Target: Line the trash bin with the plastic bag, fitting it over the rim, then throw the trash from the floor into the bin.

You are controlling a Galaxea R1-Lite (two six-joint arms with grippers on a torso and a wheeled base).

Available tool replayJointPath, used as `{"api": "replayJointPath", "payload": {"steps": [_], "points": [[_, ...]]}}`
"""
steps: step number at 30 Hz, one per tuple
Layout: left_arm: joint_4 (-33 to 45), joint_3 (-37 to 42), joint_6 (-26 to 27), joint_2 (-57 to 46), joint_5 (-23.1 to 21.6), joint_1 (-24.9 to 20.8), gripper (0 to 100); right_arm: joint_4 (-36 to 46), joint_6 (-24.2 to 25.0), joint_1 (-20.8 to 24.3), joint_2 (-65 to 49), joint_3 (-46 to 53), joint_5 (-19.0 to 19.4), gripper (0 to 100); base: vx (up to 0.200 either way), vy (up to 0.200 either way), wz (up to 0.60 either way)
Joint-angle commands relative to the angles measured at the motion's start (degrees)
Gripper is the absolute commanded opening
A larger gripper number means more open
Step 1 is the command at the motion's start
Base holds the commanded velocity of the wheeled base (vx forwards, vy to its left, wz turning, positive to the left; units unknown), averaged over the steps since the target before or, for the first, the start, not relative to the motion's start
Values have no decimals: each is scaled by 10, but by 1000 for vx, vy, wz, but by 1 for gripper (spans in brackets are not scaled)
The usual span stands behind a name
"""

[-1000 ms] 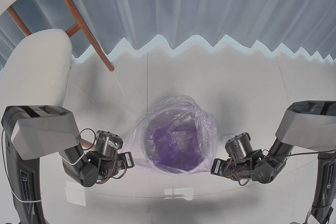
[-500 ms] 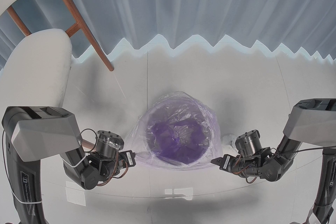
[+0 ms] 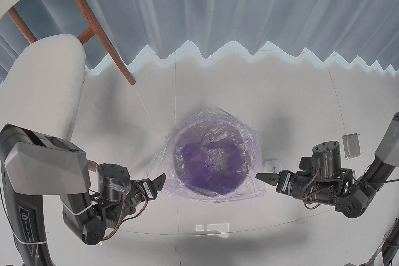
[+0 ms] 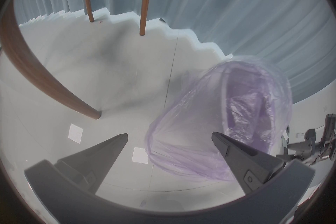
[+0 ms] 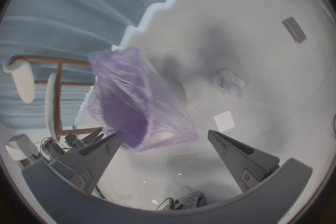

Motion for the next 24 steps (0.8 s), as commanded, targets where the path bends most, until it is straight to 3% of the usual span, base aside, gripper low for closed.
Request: {"api": "replayJointPath", "payload": {"steps": [1, 8, 15, 24], "points": [[-67, 94, -1, -85, -2, -10, 100, -13, -81, -34, -49, -43, 30, 100, 0, 0, 0], [-74, 110, -6, -185, -3, -33, 100, -13, -178, -48, -6, -130, 53, 100, 0, 0, 0], [-74, 159, -11, -268, -1, -97, 100, -13, -281, -52, 36, -195, 88, 100, 0, 0, 0], [-75, 211, -43, -313, 1, -102, 100, -13, -313, -30, 65, -238, 98, 100, 0, 0, 0]]}}
